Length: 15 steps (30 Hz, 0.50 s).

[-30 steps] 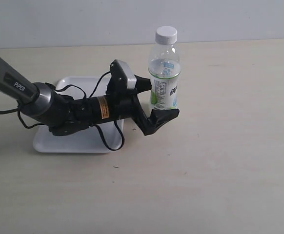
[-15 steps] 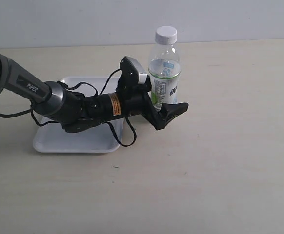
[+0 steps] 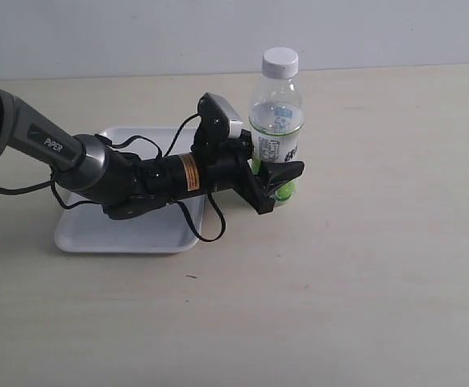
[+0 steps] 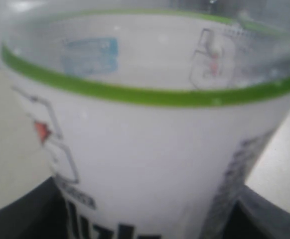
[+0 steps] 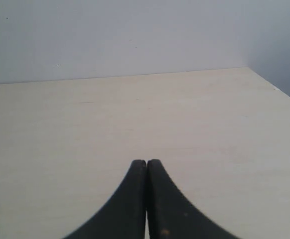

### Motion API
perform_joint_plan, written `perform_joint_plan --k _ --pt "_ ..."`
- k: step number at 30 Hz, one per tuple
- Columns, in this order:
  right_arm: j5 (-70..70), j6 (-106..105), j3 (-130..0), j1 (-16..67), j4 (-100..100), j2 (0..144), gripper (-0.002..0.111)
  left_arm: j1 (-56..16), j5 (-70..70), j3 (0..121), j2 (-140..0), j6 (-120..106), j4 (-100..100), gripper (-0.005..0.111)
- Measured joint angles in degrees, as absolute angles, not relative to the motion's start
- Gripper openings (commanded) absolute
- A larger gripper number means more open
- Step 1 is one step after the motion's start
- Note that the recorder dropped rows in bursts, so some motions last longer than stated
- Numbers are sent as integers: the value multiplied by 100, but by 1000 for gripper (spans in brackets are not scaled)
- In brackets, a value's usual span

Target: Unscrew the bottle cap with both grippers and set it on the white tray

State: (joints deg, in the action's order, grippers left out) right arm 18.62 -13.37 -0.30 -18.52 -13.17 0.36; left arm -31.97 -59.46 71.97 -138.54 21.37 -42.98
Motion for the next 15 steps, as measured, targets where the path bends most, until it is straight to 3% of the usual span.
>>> perform_joint_plan --k 15 --pt "1862 -1337 -30 -1852 -1317 36 0 -3197 -5715 7214 -13708 1978 -4850 0"
